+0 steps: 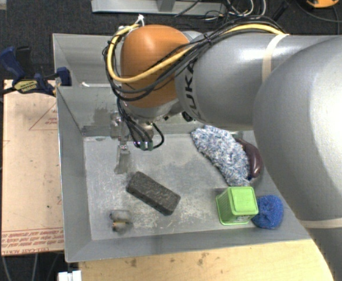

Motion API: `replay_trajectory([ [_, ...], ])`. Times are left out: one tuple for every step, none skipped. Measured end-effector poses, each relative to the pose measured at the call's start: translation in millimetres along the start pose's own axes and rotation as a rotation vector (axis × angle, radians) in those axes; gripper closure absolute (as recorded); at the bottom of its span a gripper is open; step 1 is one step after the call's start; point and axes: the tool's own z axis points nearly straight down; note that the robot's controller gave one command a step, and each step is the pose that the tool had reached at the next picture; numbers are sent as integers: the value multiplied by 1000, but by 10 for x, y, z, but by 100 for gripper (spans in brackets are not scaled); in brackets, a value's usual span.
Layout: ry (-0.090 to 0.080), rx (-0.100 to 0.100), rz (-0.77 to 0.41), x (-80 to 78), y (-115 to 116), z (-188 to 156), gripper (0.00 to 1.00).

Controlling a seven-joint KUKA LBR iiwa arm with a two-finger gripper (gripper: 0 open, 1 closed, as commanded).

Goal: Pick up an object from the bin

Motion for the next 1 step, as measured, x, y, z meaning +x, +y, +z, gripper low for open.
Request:
replay_trajectory([
  [-8, -1, 3, -19, -9, -53, 0],
])
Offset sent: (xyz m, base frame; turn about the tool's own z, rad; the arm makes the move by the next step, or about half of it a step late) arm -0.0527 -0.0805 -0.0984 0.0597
